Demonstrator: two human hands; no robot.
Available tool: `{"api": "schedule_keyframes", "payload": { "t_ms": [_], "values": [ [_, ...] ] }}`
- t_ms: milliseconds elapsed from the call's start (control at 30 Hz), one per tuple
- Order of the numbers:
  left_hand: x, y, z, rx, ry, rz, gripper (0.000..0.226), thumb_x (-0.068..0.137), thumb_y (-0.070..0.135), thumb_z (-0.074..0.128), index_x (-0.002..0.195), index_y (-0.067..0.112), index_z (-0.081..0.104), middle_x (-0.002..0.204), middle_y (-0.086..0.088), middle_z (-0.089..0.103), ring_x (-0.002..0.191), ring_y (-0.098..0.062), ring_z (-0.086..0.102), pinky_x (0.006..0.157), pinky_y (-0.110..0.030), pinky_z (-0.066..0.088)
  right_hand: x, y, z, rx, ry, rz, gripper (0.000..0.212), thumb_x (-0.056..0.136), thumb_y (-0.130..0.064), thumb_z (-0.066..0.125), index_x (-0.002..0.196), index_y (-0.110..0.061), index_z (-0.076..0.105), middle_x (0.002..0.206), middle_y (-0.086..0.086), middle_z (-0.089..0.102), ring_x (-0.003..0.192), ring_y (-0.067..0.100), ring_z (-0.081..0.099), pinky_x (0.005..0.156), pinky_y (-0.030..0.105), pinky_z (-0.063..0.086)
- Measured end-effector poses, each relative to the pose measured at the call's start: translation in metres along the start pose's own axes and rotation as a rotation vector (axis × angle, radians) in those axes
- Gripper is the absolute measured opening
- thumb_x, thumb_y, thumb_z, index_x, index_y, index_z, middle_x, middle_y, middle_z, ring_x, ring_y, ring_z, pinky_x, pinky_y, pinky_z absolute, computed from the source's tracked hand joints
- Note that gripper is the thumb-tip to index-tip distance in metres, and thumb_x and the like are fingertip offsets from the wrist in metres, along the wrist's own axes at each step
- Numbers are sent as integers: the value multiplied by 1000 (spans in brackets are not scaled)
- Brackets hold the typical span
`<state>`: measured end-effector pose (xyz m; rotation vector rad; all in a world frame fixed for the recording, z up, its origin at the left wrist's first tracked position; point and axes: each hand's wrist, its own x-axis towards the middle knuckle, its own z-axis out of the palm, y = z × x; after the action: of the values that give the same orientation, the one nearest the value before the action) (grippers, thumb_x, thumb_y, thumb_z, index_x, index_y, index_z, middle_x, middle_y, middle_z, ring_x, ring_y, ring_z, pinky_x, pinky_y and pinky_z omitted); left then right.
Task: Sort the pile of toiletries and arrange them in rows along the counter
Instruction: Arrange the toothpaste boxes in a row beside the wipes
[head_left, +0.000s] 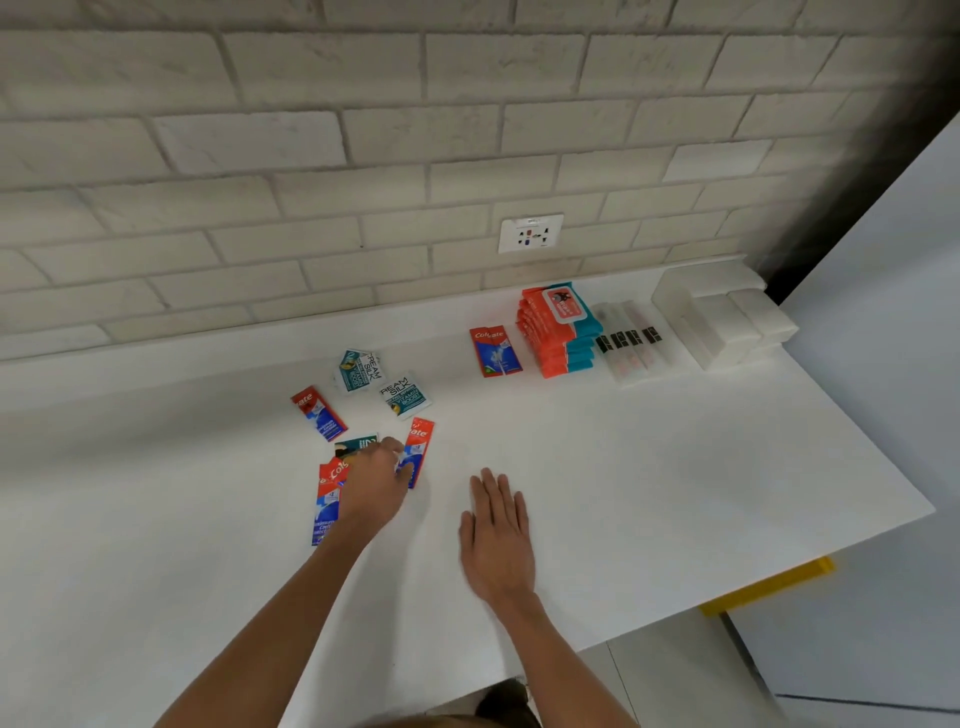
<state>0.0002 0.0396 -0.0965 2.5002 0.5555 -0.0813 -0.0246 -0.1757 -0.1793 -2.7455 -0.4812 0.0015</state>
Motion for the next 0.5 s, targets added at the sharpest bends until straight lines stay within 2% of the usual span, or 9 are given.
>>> {"api": "schedule_keyframes", "payload": {
  "t_ms": [200, 367, 500],
  "values": [
    [9, -1, 26, 152, -37, -20, 52, 95, 23, 70, 140, 10, 46, 141, -16, 53, 135, -34, 49, 99, -47, 56, -4, -1, -1, -26, -2, 8, 59, 113, -40, 20, 169, -21, 24, 178, -4, 15, 165, 16, 4, 133, 41, 3],
    [15, 3, 27, 99, -5, -86, 50, 91, 14, 74, 133, 8, 48, 130, -20, 58, 125, -33, 56, 93, -44, 58, -5, -4, -3, -39, -25, 23, 61, 113, -43, 15, 170, -23, 19, 178, -6, 9, 164, 13, -3, 133, 40, 0],
    [15, 5, 22, -80, -16, -125, 35, 89, 14, 78, 121, 6, 65, 119, -15, 70, 110, -28, 66, 81, -33, 55, -4, -5, -4, -18, -5, 26, 60, 112, -42, 21, 169, -23, 25, 177, -6, 15, 165, 15, 5, 132, 41, 4]
  ]
}}
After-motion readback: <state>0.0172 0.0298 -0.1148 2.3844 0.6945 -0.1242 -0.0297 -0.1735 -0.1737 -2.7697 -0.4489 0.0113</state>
